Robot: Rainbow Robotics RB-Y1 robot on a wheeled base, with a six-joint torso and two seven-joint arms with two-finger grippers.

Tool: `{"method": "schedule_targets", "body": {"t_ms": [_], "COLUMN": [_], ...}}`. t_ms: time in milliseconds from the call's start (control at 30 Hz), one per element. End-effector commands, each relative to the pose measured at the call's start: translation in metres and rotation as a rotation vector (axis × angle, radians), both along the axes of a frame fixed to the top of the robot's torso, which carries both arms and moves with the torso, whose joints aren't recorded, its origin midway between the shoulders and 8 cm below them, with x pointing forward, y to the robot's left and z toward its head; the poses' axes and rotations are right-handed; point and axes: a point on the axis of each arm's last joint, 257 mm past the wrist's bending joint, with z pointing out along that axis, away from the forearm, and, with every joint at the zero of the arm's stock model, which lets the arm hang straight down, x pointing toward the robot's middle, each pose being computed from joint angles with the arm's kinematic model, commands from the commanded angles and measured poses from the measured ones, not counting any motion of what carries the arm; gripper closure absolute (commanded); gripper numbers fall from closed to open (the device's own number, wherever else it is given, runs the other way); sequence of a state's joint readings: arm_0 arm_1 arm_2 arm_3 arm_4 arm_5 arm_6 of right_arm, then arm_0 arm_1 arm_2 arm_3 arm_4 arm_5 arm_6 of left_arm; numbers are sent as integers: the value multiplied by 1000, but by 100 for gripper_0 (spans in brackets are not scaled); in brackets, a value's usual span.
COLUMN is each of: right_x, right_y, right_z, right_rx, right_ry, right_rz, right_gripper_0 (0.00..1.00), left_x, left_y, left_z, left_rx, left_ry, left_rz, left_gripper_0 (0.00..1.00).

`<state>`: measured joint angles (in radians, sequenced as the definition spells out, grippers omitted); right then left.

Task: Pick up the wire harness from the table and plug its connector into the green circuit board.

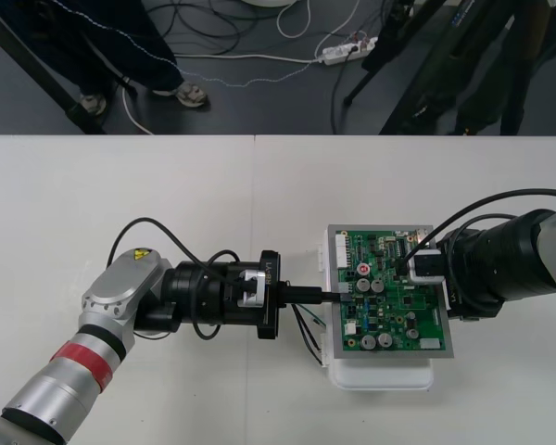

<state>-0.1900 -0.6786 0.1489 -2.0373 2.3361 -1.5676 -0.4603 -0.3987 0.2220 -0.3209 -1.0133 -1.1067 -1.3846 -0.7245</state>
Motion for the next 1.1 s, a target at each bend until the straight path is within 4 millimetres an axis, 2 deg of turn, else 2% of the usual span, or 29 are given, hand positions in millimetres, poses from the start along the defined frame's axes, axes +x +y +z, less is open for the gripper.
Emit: {"method": "schedule_targets", "body": {"t_ms": [33,567,867,1100], "right_x": [-8,-9,-9,-8], "right_y": [7,9,10,12], "right_z": [-4,-4,-4,-4], "right_rx": [-11,-7,-4,-1], "right_ry": [8,8,9,6], "right_rz": [45,54,55,53], "right_gripper_0": [0,0,0,0], "left_x": [2,-3,-5,-2], "left_y": [-25,-31,-30,-17], "left_z": [30,42,38,28], "left_rx": [-33,-61,-53,-25], "left_ry": [-177,-293,-314,-299], "left_rz": [-27,-38,-39,-28], "left_gripper_0": [100,100,100,100]}}
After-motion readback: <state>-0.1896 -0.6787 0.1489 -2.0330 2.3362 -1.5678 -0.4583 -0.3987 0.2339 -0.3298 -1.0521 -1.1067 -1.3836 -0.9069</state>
